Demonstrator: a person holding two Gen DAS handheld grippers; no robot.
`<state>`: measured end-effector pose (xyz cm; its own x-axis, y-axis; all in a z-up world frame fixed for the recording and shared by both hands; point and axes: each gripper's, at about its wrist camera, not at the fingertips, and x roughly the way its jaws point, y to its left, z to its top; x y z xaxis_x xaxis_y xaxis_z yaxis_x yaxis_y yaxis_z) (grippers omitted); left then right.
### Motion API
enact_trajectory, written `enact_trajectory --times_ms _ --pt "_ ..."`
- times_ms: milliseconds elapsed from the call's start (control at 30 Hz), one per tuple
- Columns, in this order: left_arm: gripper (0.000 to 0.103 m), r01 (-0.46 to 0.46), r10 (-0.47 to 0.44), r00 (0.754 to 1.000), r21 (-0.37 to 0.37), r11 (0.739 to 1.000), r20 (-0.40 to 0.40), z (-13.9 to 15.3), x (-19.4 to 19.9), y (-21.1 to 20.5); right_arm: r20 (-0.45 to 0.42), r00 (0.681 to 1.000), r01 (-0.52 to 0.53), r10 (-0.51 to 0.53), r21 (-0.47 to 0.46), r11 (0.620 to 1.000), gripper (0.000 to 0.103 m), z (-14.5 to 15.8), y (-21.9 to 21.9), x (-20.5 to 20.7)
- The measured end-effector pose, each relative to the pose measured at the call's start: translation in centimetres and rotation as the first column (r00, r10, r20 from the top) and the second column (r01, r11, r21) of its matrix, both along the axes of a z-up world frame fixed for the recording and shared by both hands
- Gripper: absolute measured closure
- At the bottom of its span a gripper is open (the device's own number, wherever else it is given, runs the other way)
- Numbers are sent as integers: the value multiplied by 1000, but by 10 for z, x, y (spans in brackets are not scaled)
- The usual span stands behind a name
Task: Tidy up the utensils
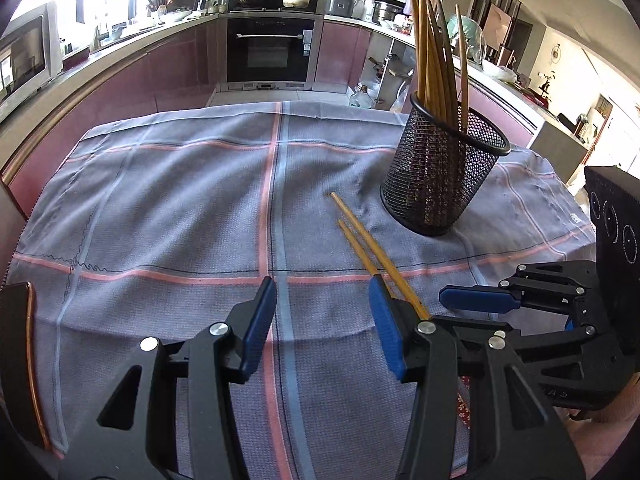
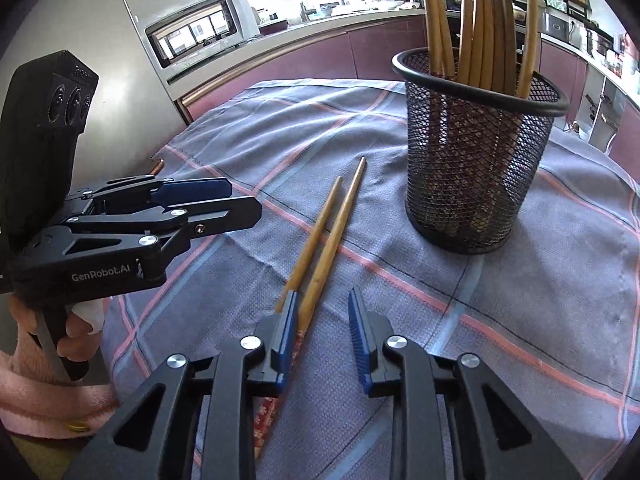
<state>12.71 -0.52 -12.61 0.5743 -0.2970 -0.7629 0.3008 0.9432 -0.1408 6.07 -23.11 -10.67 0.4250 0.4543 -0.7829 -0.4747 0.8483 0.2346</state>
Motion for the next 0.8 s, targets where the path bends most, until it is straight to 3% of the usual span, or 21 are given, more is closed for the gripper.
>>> enact_trajectory --times_ms 400,633,800 --pt "58 93 -92 996 51 994 -20 -11 4 -32 -5 1000 25 -25 -4 1000 82 0 -9 1" --pt "77 120 -116 992 83 989 -55 -24 12 -49 -5 1000 31 -31 -8 999 82 0 -9 3" --pt "89 118 -114 991 59 991 -67 -25 19 -45 -3 999 32 -32 -12 999 82 -1 -5 7"
